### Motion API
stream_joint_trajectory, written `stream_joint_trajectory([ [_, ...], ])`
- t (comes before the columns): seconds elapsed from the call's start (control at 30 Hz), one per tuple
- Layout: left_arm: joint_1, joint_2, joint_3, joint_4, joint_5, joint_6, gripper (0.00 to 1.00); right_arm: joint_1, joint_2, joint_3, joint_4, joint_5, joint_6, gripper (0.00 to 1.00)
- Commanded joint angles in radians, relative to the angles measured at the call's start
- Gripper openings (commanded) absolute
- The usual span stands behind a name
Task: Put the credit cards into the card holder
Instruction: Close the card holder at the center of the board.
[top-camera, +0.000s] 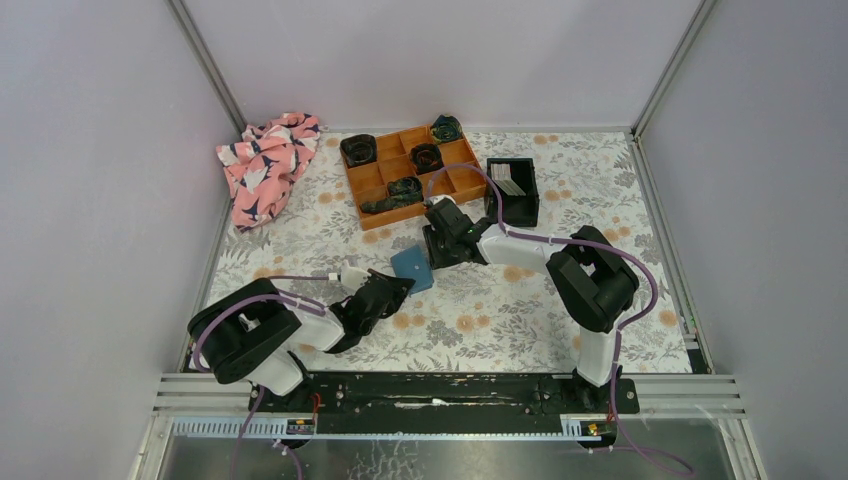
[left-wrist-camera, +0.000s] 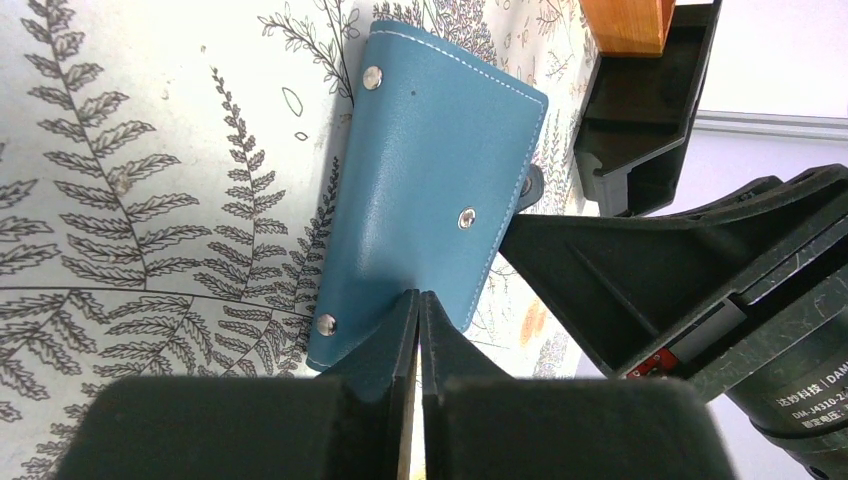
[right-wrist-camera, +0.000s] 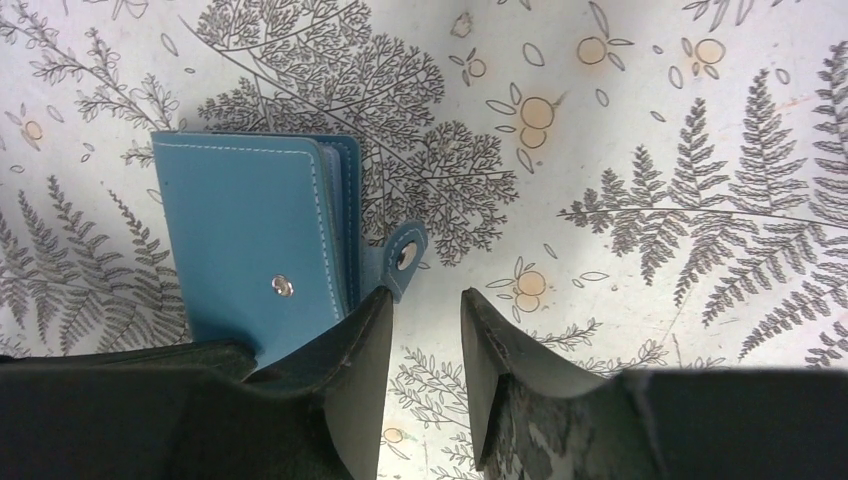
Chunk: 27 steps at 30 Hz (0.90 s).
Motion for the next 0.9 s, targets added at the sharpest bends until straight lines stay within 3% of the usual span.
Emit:
stream_joint_trajectory([
  [0.0,-0.006,0.002,0.018,-0.033,-0.013,0.000,0.06,-0.007,-0.017,0.030,0.025,0.071,-0.011,0.39],
  [0.43,-0.005,-0.012,0.095,-0.236,-0.017,0.018,0.06,-0.007,-0.021,0.085,0.001,0.063,-0.025,0.39],
  [0.87,-0.005,0.025,0.133,-0.280,0.000,0.037,0.06,-0.008,0.027,0.143,-0.044,0.049,-0.039,0.39],
])
